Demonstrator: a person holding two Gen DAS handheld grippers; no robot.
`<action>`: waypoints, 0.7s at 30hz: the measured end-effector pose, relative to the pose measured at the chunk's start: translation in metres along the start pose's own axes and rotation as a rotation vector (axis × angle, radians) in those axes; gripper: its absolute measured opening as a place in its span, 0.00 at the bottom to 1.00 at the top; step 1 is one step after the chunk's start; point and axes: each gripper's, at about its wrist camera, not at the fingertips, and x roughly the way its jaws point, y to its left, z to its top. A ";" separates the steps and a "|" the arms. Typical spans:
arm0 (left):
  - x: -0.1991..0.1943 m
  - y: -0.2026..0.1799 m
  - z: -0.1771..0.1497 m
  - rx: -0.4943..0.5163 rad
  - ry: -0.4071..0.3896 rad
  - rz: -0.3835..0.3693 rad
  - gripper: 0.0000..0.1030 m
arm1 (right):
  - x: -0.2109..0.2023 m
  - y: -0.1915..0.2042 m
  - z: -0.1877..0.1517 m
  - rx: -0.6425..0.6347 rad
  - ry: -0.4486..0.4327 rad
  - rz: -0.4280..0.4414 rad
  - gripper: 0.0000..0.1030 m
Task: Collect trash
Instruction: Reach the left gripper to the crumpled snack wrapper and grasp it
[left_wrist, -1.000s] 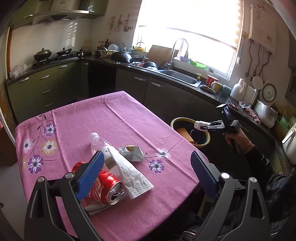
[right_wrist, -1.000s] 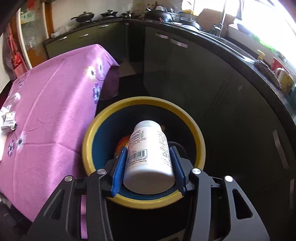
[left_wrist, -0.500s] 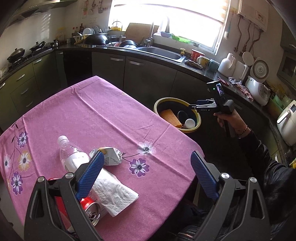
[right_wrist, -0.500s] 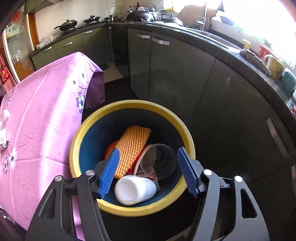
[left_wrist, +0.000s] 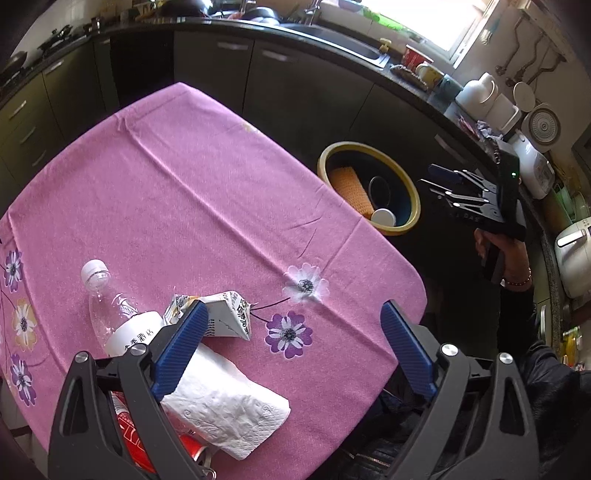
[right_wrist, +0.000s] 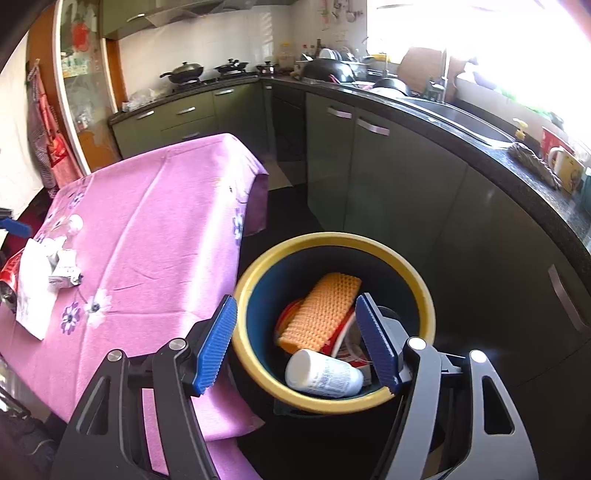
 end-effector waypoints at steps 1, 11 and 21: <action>0.005 0.003 0.003 0.000 0.027 0.009 0.87 | 0.000 0.003 -0.001 -0.004 0.000 0.007 0.66; 0.048 0.028 0.018 0.007 0.206 0.114 0.87 | 0.010 0.010 -0.006 -0.019 0.023 0.057 0.66; 0.074 0.039 0.023 -0.008 0.296 0.197 0.87 | 0.027 0.014 -0.008 -0.033 0.051 0.088 0.67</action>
